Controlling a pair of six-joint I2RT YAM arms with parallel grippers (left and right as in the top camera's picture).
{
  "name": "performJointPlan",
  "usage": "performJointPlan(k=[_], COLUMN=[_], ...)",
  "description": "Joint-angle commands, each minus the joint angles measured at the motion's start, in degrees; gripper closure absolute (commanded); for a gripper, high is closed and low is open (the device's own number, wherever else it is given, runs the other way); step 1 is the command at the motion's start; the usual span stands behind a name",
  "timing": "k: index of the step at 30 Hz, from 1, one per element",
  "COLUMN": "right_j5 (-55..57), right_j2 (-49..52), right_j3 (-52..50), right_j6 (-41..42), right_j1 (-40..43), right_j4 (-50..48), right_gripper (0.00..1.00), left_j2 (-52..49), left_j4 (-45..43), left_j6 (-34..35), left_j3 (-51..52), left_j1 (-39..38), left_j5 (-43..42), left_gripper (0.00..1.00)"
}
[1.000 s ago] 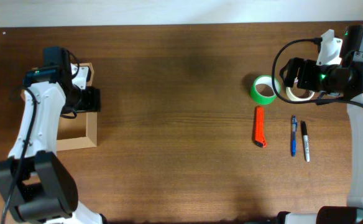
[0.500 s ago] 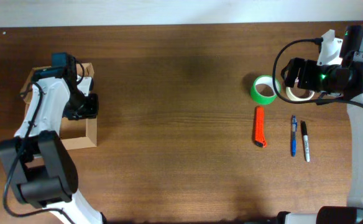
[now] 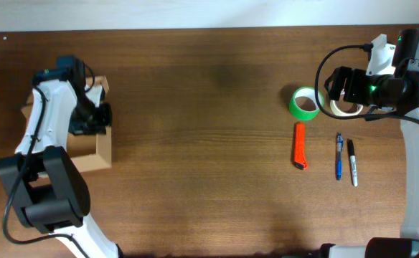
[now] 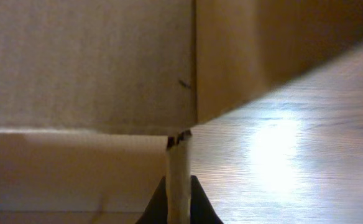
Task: Pack container
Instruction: 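Reach the left gripper to the cardboard box's near wall and grasp it, then drag the box with the left gripper to the table center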
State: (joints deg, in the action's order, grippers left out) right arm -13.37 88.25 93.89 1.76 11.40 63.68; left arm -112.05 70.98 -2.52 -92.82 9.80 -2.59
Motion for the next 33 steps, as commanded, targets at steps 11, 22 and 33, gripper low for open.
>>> performJointPlan(k=[11,22,33], right_j5=[0.5,0.5,0.5], right_j2=[0.3,0.3,0.3], right_j3=[1.2,1.2,1.2], right_j6=[0.7,0.7,2.0], right_j1=[0.3,0.3,0.3], right_j4=[0.0,0.9,4.4], right_gripper=[0.01,0.01,0.01], left_j2=[-0.2,-2.1,-14.0], left_j4=[9.6,6.9,8.4], left_j6=[9.5,21.1,25.0], left_j3=[-37.0,-42.7,-42.7], left_j1=[-15.7,-36.3,-49.3], left_j5=[-2.8,-2.8,-0.8], left_gripper=[0.98,0.99,0.99])
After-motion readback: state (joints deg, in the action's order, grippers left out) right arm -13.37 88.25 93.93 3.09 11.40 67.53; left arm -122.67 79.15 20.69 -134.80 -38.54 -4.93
